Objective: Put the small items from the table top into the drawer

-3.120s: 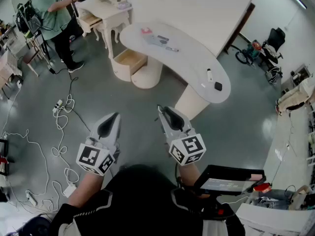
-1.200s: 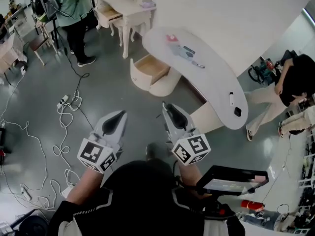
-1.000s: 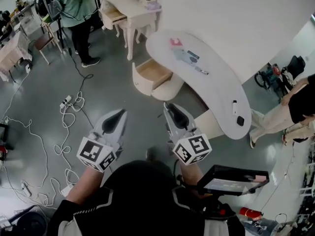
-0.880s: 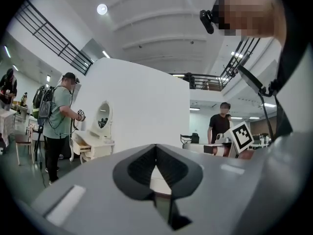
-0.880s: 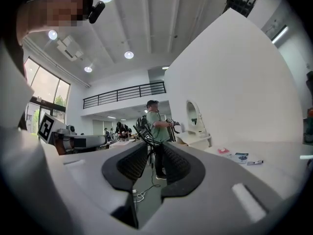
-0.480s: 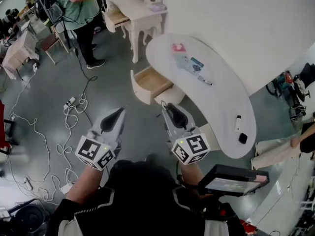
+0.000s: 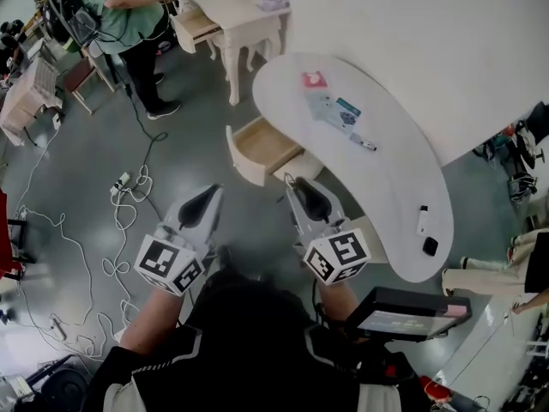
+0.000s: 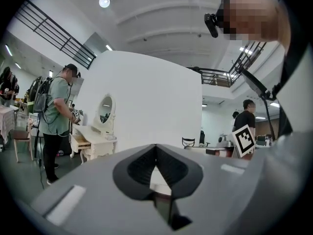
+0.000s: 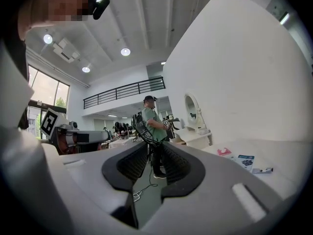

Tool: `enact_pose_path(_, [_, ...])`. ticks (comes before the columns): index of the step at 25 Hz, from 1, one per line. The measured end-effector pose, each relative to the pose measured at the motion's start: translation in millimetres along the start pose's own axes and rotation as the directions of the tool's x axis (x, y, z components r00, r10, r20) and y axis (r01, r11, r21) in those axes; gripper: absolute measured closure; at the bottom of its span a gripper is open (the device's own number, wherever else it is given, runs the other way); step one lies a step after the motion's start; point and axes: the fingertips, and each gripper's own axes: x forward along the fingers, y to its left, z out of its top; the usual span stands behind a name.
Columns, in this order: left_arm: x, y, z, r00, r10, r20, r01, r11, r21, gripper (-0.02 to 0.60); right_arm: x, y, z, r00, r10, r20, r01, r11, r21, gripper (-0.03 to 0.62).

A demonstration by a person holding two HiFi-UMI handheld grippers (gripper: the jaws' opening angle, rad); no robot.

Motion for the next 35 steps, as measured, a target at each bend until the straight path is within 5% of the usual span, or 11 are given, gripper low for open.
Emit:
enact_pose_path(20, [47,120,24,0.977,-0.209,0.034,0.209,0.978,0.021,0.581,119,-9,24,0.984,-0.177,0.02,0.178,0.984,-0.019,0.499])
enact_pose_path(35, [129,134,36,0.988,-0.147,0.055,0.147,0.989,0.009,0.581,171,-80,37,0.997,-0.078,-0.003,0.078,0.997,-0.028,0.499])
